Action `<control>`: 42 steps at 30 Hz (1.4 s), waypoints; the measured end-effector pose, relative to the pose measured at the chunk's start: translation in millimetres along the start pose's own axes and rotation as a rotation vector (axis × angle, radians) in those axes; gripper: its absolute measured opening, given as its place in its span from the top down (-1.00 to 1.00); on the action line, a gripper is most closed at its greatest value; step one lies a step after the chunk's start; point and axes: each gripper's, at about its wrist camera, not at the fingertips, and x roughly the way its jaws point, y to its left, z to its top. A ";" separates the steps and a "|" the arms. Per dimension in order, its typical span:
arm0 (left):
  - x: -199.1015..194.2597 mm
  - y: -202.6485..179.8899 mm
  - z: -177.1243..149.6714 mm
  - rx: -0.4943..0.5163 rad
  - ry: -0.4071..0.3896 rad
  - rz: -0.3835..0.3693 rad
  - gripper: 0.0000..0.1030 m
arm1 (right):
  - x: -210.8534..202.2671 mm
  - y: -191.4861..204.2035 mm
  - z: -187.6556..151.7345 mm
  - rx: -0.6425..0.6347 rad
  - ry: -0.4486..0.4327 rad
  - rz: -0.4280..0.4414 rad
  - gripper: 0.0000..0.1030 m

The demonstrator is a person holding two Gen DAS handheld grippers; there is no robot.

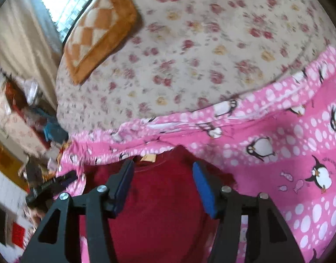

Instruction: Fold small clothes

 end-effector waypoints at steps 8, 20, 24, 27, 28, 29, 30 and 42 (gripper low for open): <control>70.4 -0.6 -19.3 0.107 0.149 0.255 0.50 | 85.5 -6.6 -11.5 -0.074 0.155 -0.255 0.15; 48.6 1.7 4.3 0.157 0.096 0.184 0.46 | 37.7 -14.9 6.8 -0.066 0.066 -0.242 -0.45; 70.1 -2.2 5.2 0.202 0.180 0.207 0.46 | 50.9 -26.6 7.6 -0.046 0.128 -0.252 -0.45; 81.6 -4.3 4.6 0.235 0.215 0.233 0.46 | 62.8 -34.7 3.7 -0.027 0.156 -0.241 -0.45; 85.2 -4.2 4.6 0.236 0.228 0.234 0.46 | 65.3 -35.3 1.6 -0.031 0.161 -0.239 -0.45; 87.3 -4.6 4.2 0.241 0.230 0.231 0.54 | 68.5 -35.1 -0.4 -0.044 0.171 -0.235 -0.41; 87.3 -6.1 3.8 0.253 0.224 0.230 0.70 | 71.2 -33.4 -1.5 -0.061 0.178 -0.236 -0.30; 81.1 12.6 15.5 0.159 0.106 0.293 1.00 | 75.5 -12.0 27.0 -0.104 0.045 -0.249 0.87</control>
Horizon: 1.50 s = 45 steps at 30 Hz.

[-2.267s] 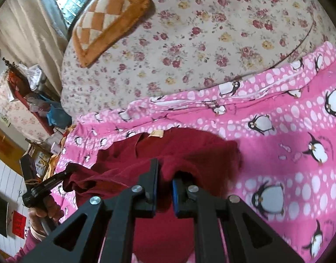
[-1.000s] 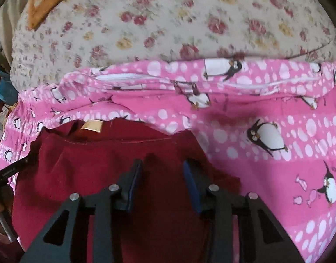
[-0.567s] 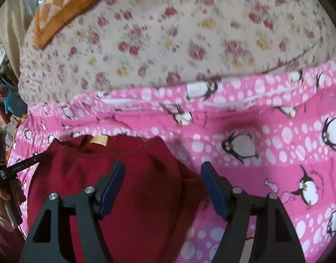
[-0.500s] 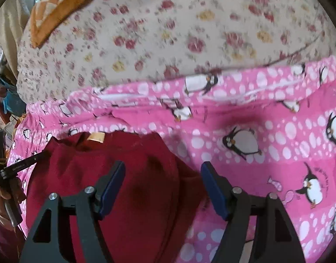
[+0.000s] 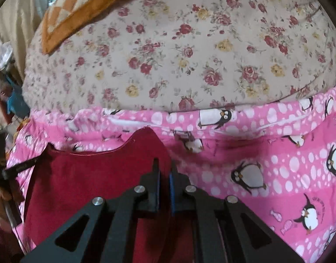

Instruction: Fold small clothes

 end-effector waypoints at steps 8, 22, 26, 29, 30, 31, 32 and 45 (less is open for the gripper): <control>-20.9 -0.8 -15.9 0.035 0.021 -0.095 1.00 | -14.6 -1.8 -21.3 0.029 0.097 0.045 0.22; -97.9 43.7 -122.1 -0.021 0.088 -0.330 0.39 | -99.7 31.2 -127.3 -0.061 0.186 0.195 0.05; -84.8 40.0 -138.0 -0.045 0.131 -0.365 0.39 | -96.2 31.4 -132.5 -0.019 0.162 0.204 0.06; -81.2 31.1 -142.8 -0.004 0.125 -0.350 0.85 | -97.8 40.0 -134.4 -0.049 0.137 0.189 0.76; -81.7 30.1 -142.8 0.010 0.123 -0.331 0.92 | -98.3 42.0 -134.4 -0.068 0.135 0.165 0.84; -82.6 31.4 -142.3 0.008 0.122 -0.328 1.00 | -101.6 42.6 -134.7 -0.076 0.128 0.159 0.84; -85.7 35.2 -142.0 -0.002 0.123 -0.331 1.00 | -105.3 41.9 -133.2 -0.070 0.125 0.160 0.86; -104.6 45.4 -154.8 -0.020 0.109 -0.326 1.00 | -120.6 0.5 -163.2 0.054 0.175 0.176 0.85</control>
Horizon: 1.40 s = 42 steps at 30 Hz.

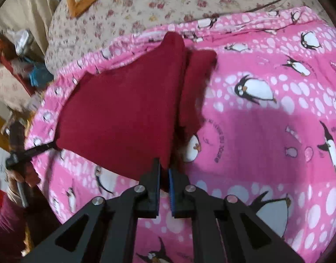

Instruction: Fold small clothes

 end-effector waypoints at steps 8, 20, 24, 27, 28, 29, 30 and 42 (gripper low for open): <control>-19.4 -18.0 5.7 -0.043 -0.085 0.024 0.93 | -21.9 57.4 14.5 -0.155 -0.064 -0.073 0.34; 33.0 -33.6 20.2 -0.046 -0.112 0.140 0.89 | 100.7 117.1 60.0 -0.274 0.004 -0.122 0.34; 32.4 -36.5 19.0 -0.018 -0.121 0.156 0.89 | 105.5 113.9 60.5 -0.293 -0.013 -0.109 0.34; 25.7 -37.3 19.8 -0.020 -0.137 0.154 0.89 | 99.3 112.1 64.8 -0.248 -0.012 -0.091 0.34; 21.9 -37.9 20.6 -0.018 -0.150 0.153 0.88 | 96.1 110.8 65.8 -0.232 -0.014 -0.080 0.34; 18.3 -38.2 22.2 -0.016 -0.161 0.157 0.83 | 95.0 110.2 66.6 -0.226 -0.014 -0.075 0.34; 15.4 -37.6 24.4 -0.019 -0.166 0.157 0.80 | 94.4 109.2 67.0 -0.223 -0.013 -0.074 0.34; 12.3 -16.1 63.6 -0.155 -0.169 0.105 0.33 | 102.6 112.7 83.5 -0.173 -0.044 -0.043 0.22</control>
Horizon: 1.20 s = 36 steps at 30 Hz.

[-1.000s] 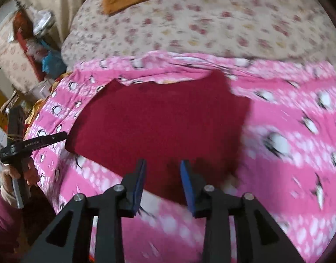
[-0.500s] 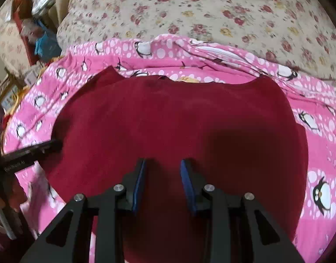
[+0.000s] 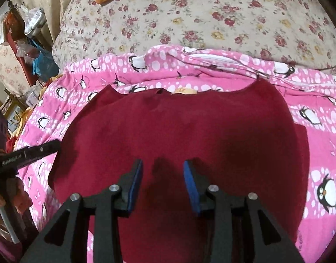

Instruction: Fold small clothes

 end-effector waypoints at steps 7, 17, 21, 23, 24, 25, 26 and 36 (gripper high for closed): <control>28.5 29.2 7.7 -0.115 0.050 0.001 0.29 | 10.1 1.7 0.9 0.006 0.012 0.019 0.22; 49.5 26.0 8.2 -0.098 0.080 -0.019 0.08 | 15.2 0.1 11.5 -0.026 -0.028 -0.045 0.22; 52.0 21.1 7.1 -0.073 0.082 -0.018 -0.07 | 26.4 4.4 7.6 -0.071 -0.014 -0.089 0.22; 54.4 19.5 6.6 -0.065 0.087 -0.020 -0.13 | 27.0 6.7 7.3 -0.084 -0.018 -0.104 0.22; 55.2 18.3 6.5 -0.059 0.089 -0.019 -0.14 | 26.1 7.8 7.9 -0.085 -0.021 -0.109 0.22; 55.5 17.3 6.5 -0.054 0.091 -0.017 -0.14 | 24.3 8.5 9.2 -0.083 -0.030 -0.106 0.23; 55.8 16.6 6.5 -0.051 0.094 -0.019 -0.14 | 22.7 9.1 10.7 -0.079 -0.039 -0.097 0.24; 33.5 -0.7 11.0 -0.032 0.108 -0.094 1.00 | 40.4 16.4 5.9 -0.124 -0.034 -0.144 0.31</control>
